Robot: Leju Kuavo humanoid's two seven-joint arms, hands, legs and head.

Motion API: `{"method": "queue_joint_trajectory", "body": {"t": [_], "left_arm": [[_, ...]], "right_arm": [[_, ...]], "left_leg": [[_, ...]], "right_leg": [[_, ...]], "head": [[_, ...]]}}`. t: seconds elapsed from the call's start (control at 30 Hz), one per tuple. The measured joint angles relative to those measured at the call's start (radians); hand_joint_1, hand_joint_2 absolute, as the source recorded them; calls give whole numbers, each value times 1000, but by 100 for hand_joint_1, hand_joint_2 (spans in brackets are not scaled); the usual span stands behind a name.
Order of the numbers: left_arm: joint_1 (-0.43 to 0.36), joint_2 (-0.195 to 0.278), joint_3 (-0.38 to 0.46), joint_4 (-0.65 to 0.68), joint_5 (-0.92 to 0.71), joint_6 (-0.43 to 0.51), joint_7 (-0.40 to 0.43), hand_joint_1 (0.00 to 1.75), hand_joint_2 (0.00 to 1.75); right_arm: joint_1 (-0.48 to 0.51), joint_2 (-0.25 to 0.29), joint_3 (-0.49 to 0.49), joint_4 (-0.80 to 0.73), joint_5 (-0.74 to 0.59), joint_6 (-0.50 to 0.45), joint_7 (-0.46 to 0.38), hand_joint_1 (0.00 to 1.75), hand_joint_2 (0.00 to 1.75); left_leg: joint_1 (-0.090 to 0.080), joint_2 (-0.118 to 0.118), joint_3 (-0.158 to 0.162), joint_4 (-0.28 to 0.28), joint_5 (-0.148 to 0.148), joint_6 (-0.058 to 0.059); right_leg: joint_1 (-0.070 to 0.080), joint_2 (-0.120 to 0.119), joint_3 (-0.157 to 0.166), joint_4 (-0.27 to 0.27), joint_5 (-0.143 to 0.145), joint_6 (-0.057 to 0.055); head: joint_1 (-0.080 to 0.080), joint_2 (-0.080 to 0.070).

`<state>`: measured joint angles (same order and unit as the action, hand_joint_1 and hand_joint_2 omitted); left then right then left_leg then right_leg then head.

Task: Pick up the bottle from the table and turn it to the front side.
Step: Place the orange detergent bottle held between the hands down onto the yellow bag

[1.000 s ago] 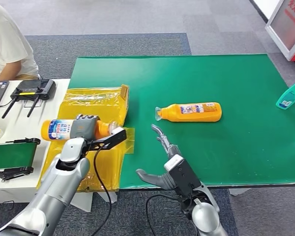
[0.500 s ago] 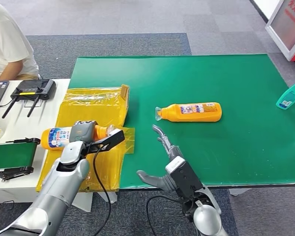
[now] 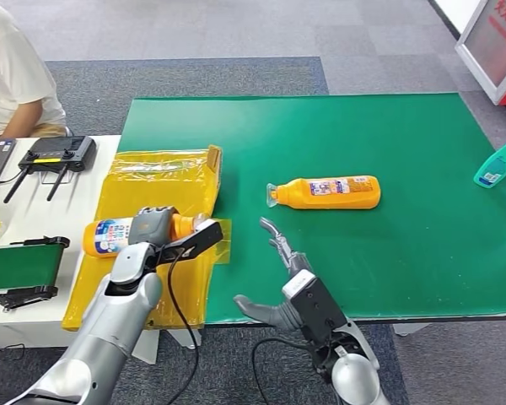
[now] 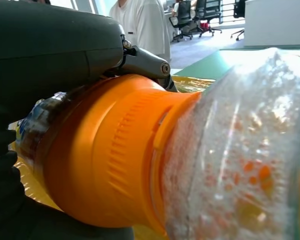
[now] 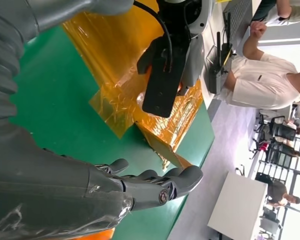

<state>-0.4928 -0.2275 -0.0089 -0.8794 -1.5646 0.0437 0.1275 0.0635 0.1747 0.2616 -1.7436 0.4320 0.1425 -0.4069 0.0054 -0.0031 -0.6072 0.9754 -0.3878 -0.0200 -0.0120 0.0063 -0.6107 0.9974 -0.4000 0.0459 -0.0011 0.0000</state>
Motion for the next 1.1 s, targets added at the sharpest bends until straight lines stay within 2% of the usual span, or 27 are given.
{"method": "queue_joint_trajectory", "body": {"t": [0.47, 0.9, 1.1], "left_arm": [[-1, -30, 52, -3, -6, -2, -24, 175, 175], [-2, -42, 57, -3, -7, -1, -32, 175, 175], [-1, -51, 55, -3, -6, 9, -86, 175, 175]], "right_arm": [[29, -1, 0, 0, -20, -2, 0, 0, 175], [32, -1, 0, 0, -26, 0, -2, 0, 175], [32, -1, 0, 4, -33, 0, -5, 0, 175]], "left_leg": [[0, 0, 0, 0, 0, 0], [0, 0, 0, 0, 0, 0], [0, 0, 0, 0, 0, 0]], "right_leg": [[0, 0, 0, 0, 0, 0], [0, 0, 0, 0, 0, 0], [0, 0, 0, 0, 0, 0]], "head": [[0, 0], [0, 0], [0, 0]]}}
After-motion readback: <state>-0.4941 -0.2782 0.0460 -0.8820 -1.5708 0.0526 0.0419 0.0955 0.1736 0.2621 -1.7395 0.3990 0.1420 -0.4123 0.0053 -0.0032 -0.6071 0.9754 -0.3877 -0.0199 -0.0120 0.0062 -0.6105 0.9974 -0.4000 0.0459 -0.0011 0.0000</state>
